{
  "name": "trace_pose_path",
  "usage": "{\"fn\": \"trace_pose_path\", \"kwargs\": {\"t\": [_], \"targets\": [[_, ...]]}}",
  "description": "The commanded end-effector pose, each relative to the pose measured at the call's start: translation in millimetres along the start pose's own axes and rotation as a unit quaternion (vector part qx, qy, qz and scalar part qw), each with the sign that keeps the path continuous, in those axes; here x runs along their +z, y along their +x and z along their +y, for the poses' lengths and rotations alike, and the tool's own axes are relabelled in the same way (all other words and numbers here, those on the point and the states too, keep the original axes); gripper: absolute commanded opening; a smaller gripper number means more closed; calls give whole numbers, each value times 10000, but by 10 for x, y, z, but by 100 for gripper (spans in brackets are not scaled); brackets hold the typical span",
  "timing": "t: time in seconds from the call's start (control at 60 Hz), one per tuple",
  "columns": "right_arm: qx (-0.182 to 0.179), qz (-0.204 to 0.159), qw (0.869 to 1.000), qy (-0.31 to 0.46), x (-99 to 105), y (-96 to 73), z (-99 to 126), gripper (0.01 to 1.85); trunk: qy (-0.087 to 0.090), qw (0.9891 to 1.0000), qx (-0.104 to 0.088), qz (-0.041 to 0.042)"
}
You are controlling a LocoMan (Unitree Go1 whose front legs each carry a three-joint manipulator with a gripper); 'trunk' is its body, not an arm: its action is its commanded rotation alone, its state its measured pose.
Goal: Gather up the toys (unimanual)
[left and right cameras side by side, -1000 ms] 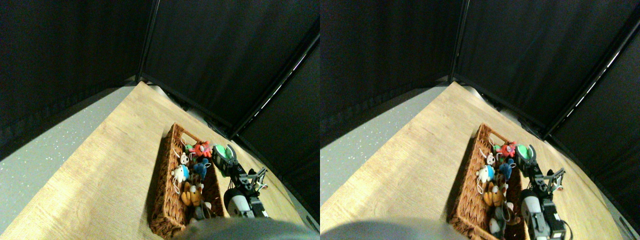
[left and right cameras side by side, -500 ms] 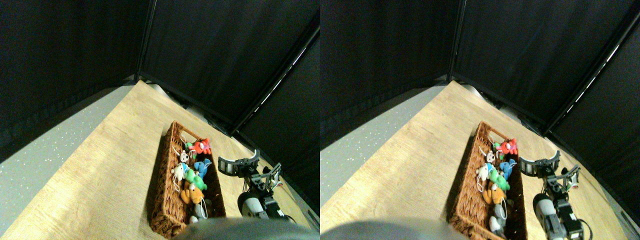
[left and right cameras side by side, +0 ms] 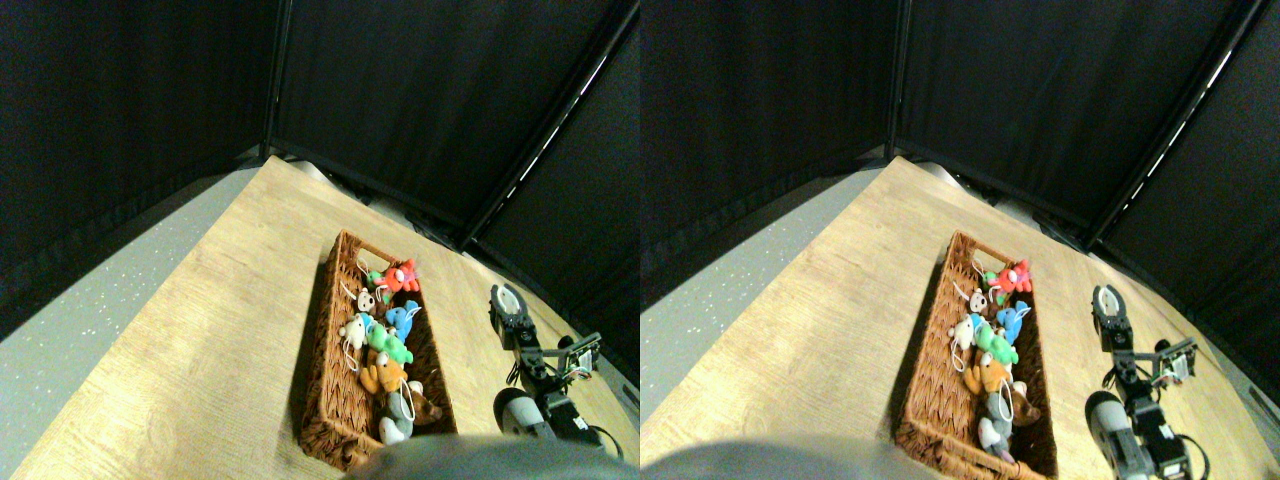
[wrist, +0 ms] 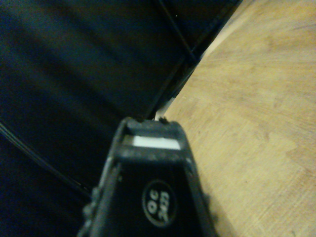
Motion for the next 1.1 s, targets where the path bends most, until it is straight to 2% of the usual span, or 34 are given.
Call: {"fn": "trace_pose_path", "kwargs": {"t": [0.017, 0.083, 0.2, 0.3, 0.35, 0.433, 0.583, 0.767, 0.883, 0.933, 1.1], "targets": [[44, -639, 9979, -130, 292, -4, -169, 6, 257, 9995, -197, 16], [5, -702, 9975, -92, 333, -49, -261, 6, 338, 9991, -246, 12], [-151, -900, 9958, -41, 425, -154, -445, 6, 488, 9983, -326, 52], [-154, -840, 9962, -165, 493, -208, -579, 6, 644, 9969, -437, 59], [-155, -884, 9960, 58, 524, -234, -643, 6, 703, 9964, -477, 57], [-197, -807, 9961, 295, 568, -263, -710, 6, 808, 9952, -548, 58], [-333, -918, 9952, 21, 631, -347, -755, 6, 969, 9930, -665, 66], [-277, -960, 9941, -423, 719, -417, -817, 6, 1067, 9913, -775, 44], [-268, -1010, 9940, -332, 731, -454, -820, 6, 1092, 9905, -840, 24], [-218, -979, 9939, -461, 735, -468, -823, 6, 1088, 9904, -847, 10], [-208, -970, 9944, -374, 754, -502, -819, 6, 1088, 9904, -857, 41]]}}
